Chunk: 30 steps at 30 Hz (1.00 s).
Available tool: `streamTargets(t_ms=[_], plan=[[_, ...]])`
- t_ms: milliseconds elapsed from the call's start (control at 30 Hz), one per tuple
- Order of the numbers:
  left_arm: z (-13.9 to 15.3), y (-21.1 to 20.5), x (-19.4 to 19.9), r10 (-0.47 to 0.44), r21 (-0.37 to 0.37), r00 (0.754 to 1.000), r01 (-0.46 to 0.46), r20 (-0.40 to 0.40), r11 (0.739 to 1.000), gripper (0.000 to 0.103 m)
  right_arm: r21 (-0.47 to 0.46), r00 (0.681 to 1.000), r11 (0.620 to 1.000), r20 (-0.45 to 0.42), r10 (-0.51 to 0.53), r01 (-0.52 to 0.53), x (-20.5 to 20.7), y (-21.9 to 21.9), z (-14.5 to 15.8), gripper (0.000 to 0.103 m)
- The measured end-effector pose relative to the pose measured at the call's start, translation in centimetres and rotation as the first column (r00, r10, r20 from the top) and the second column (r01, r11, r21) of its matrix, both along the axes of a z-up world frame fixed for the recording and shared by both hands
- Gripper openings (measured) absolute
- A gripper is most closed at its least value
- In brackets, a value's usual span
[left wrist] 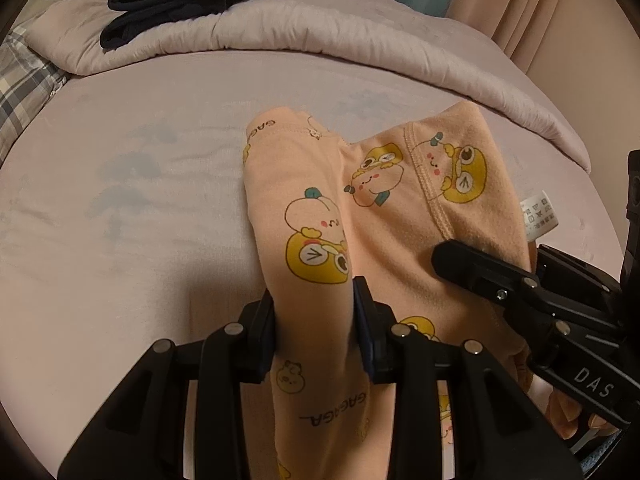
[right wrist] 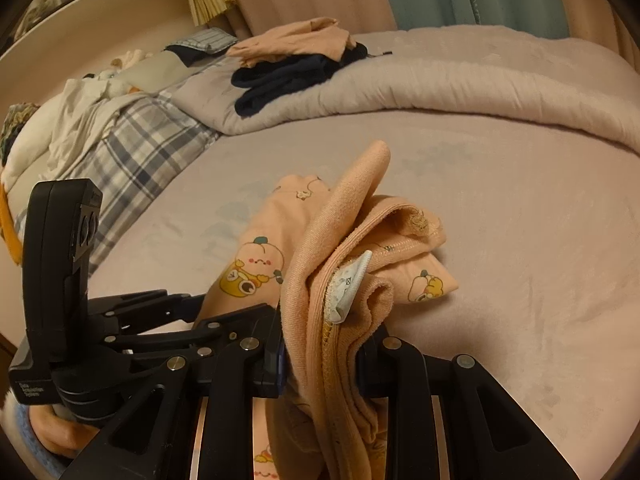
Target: Fold small clothes
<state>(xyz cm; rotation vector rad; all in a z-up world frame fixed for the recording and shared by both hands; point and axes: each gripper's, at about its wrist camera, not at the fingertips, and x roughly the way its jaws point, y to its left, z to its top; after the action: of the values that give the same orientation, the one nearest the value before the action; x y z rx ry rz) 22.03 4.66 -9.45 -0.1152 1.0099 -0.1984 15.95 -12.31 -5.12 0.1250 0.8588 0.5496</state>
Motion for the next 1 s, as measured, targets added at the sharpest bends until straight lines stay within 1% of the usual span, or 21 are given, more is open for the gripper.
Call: streamTargets(t_ms=[400, 567, 833, 1000], plan=[[-0.5, 0.1, 0.4, 0.003, 0.001, 1.0, -0.003, -0.006, 1.0, 0.034, 0.006, 1.0, 1.0, -0.019, -0.008, 0.008, 0.5, -0.3, -0.5, 0.027], [-0.6, 0.2, 0.5, 0.004, 0.002, 1.0, -0.004, -0.009, 1.0, 0.035, 0.01, 0.999, 1.0, -0.043, -0.026, 0.026, 0.8, -0.8, -0.8, 0.027], [-0.9, 0.7, 0.6, 0.016, 0.0, 1.0, -0.016, -0.018, 1.0, 0.038, 0.015, 0.993, 0.998, -0.096, -0.062, 0.064, 1.1, -1.8, -1.5, 0.027], [-1.1, 0.9, 0.5, 0.023, 0.005, 1.0, -0.023, -0.02, 1.0, 0.043, 0.012, 0.991, 0.997, -0.11, -0.077, 0.079, 1.1, -2.0, -1.7, 0.03]])
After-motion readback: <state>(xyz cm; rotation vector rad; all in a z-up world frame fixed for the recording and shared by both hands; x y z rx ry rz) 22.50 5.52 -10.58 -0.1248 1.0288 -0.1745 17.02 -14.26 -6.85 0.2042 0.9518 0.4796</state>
